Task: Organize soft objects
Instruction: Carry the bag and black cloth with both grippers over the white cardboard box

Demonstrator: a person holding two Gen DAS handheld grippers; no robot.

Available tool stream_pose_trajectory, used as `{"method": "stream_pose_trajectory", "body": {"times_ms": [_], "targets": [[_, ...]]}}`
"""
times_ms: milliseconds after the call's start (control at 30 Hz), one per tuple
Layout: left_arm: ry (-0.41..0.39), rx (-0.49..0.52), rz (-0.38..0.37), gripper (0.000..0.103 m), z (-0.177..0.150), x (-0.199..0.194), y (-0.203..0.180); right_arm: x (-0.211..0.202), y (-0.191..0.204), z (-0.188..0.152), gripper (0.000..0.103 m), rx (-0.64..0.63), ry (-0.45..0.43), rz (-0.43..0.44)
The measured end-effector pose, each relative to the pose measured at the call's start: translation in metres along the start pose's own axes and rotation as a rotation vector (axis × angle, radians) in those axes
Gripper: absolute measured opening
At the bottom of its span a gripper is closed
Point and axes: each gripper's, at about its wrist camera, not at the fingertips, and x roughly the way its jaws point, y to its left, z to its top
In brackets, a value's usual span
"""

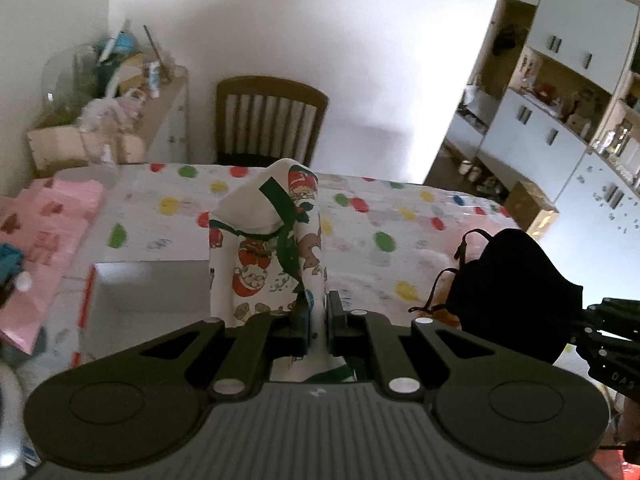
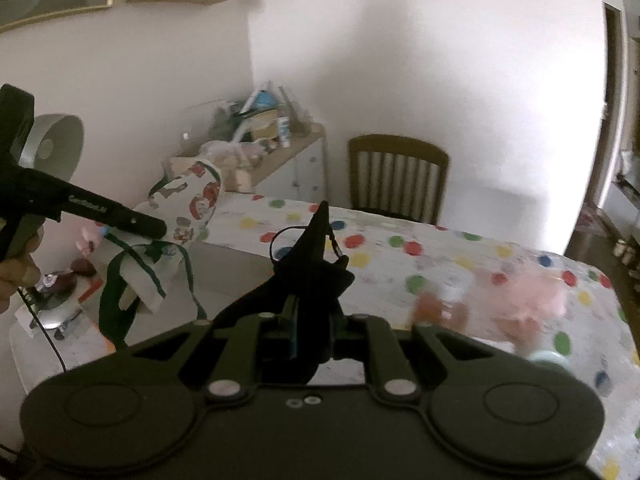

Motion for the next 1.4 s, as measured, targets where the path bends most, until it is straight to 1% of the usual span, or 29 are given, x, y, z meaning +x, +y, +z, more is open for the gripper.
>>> {"method": "stream_pose_trajectory", "body": {"times_ms": [267, 367, 533, 700, 767, 967, 1133, 1300, 1400], "targets": [[0.014, 0.022, 0.084, 0.008, 0.002, 0.003, 0.047, 0.034, 0.020, 0.019, 0.012, -0.031, 0.020, 0.057], [0.031, 0.019, 0.114, 0.008, 0.002, 0.010, 0.063, 0.047, 0.026, 0.024, 0.012, -0.038, 0.035, 0.070], [0.075, 0.046, 0.155, 0.008, 0.000, 0.029, 0.082, 0.076, 0.042, 0.028, 0.012, -0.044, 0.075, 0.090], [0.127, 0.090, 0.193, 0.008, -0.009, 0.056, 0.089, 0.108, 0.058, 0.026, 0.012, -0.065, 0.121, 0.091], [0.156, 0.096, 0.189, 0.008, -0.013, 0.069, 0.092, 0.122, 0.063, 0.025, 0.012, -0.073, 0.149, 0.094], [0.203, 0.149, 0.201, 0.008, -0.029, 0.099, 0.092, 0.154, 0.074, 0.015, 0.012, -0.103, 0.216, 0.061], [0.267, 0.129, 0.185, 0.008, -0.040, 0.120, 0.099, 0.176, 0.083, 0.004, 0.012, -0.133, 0.285, 0.059], [0.316, 0.112, 0.162, 0.008, -0.047, 0.134, 0.105, 0.186, 0.094, -0.008, 0.012, -0.165, 0.318, 0.071], [0.355, 0.089, 0.129, 0.008, -0.051, 0.142, 0.108, 0.191, 0.100, -0.014, 0.012, -0.175, 0.338, 0.077]]}}
